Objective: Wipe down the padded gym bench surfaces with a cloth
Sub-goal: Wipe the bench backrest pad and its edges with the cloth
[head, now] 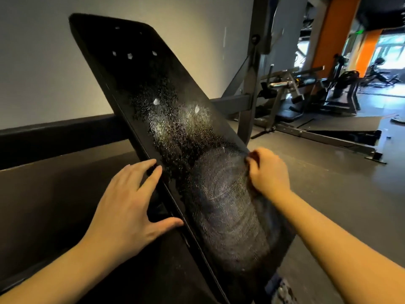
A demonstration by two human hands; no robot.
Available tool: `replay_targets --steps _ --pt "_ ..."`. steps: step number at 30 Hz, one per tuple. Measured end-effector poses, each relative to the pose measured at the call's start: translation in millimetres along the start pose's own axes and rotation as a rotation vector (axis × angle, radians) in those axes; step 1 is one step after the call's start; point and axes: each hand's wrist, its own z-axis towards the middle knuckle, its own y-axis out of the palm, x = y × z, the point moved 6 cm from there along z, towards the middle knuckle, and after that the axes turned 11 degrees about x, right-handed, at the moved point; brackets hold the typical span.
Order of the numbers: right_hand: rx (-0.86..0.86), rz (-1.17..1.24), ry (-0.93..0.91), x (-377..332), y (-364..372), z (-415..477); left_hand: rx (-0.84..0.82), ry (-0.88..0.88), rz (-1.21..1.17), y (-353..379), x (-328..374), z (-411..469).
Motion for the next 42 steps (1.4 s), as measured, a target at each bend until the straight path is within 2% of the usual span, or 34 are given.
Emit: replay_targets --steps 2,4,7,9,11,13,15,16,18,20,22,24,25,28,30,31,34,37,40,42 --pt "0.009 0.03 0.021 -34 18 24 -0.02 -0.015 0.009 1 -6 6" --pt "0.026 0.118 -0.034 -79 23 15 -0.036 -0.005 0.013 3 -9 11" --pt "-0.08 0.278 -0.269 -112 -3 -58 -0.038 -0.01 -0.017 4 -10 16" --pt "-0.174 0.341 -0.401 -96 -26 -98 -0.047 -0.023 -0.029 5 -11 16" --pt "-0.134 0.221 -0.364 -54 -32 -89 -0.062 -0.031 -0.039 7 -11 14" --pt "-0.054 0.034 -0.165 -15 -20 -44 -0.076 -0.036 -0.043 8 -12 14" --pt "0.004 -0.051 0.038 -9 0 8 -0.079 -0.022 -0.04 9 -13 13" --pt "0.017 -0.054 0.072 -23 11 26 -0.074 -0.014 -0.042 9 -14 13" --pt "0.036 0.032 0.061 -72 31 40 -0.049 0.003 -0.056 6 -16 12" --pt "0.024 0.138 -0.084 -128 31 12 0.005 0.001 -0.079 2 -21 16" --pt "-0.057 0.252 -0.269 -151 11 -45 0.048 -0.002 -0.085 -1 -28 24" --pt "-0.134 0.295 -0.363 -122 -10 -78 0.046 -0.013 -0.062 -1 -35 31" --pt "-0.114 0.24 -0.353 -94 -16 -76 0.032 -0.012 -0.05 -1 -37 34" --pt "-0.023 -0.059 -0.074 -5 -13 -22 0.02 -0.021 -0.031 1 -36 36" --pt "-0.006 -0.152 0.091 10 3 17 0.019 -0.035 -0.022 3 -35 34" --pt "0.015 -0.153 0.101 -2 11 30 0.016 -0.041 -0.019 3 -35 33" --pt "0.057 -0.061 0.021 -63 24 28 0.004 -0.038 -0.006 4 -36 31" --pt "-0.052 0.169 -0.23 -111 1 -52 0.02 -0.026 -0.015 3 -36 30" --pt "-0.252 0.298 -0.409 -86 -39 -132 0.033 -0.027 -0.034 4 -36 29" --pt "-0.179 0.14 -0.329 -28 -51 -126 0.042 -0.03 -0.049 4 -35 29"
